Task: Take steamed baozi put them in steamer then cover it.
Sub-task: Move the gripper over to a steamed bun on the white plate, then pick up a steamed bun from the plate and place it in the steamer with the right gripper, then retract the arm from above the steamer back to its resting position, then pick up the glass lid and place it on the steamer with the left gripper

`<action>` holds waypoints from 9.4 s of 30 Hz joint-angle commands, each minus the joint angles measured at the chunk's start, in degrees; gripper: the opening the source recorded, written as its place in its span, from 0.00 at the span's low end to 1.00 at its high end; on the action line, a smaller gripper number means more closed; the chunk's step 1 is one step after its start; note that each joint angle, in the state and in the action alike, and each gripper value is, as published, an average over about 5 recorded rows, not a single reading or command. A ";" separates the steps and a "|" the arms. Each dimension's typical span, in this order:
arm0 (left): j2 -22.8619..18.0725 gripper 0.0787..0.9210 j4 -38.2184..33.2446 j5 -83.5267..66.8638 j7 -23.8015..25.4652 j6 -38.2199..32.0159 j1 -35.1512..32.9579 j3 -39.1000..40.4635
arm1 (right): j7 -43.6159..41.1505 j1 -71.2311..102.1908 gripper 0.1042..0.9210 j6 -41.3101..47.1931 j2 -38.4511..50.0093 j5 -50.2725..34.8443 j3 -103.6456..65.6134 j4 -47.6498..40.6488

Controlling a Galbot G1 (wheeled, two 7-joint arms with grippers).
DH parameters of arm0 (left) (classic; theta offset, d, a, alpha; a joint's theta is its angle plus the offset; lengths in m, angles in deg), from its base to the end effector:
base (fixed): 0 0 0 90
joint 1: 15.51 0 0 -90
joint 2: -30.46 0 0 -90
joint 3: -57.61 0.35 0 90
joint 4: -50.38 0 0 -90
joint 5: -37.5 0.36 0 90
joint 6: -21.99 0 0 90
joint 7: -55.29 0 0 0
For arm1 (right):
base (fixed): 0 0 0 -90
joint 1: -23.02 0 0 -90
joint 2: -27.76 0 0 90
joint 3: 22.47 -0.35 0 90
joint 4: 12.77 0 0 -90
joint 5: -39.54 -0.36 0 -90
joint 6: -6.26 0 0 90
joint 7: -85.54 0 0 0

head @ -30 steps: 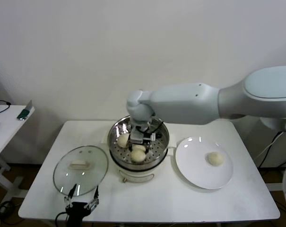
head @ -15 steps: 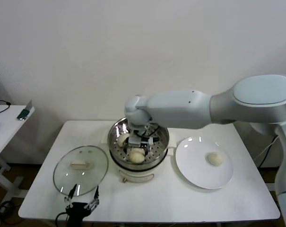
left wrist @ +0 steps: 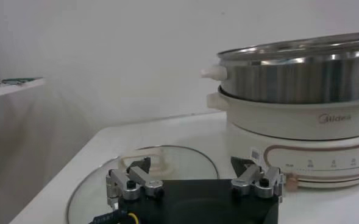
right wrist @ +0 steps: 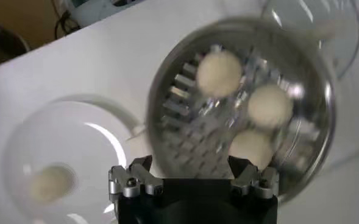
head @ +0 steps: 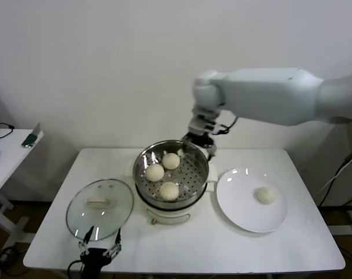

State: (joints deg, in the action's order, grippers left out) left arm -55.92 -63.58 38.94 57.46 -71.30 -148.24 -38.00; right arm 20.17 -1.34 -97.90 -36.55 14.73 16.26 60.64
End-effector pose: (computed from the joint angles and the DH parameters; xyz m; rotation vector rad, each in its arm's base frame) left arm 0.1039 0.0450 -0.3701 0.0025 -2.8659 -0.1845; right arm 0.5670 0.0463 0.0198 1.8059 -0.7592 1.8984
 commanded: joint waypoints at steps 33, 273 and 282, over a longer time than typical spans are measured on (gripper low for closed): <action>-0.32 0.88 -0.06 -0.35 0.51 0.30 0.35 -0.75 | 10.96 42.44 0.88 24.15 19.95 12.85 -23.22 -18.81; 10.31 0.08 -4.45 78.21 13.85 47.70 41.31 36.22 | 63.05 139.08 0.88 -5.02 -8.00 7.87 -134.00 17.11; 1.07 0.08 1.74 85.59 14.46 47.85 43.65 40.76 | 63.06 138.70 0.88 -5.69 -8.32 7.38 -134.11 17.00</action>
State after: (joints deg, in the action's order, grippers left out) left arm -47.42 -65.04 117.89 69.89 -25.78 -107.15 -3.39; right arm 83.34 137.41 -102.89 -44.79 22.43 -117.83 78.09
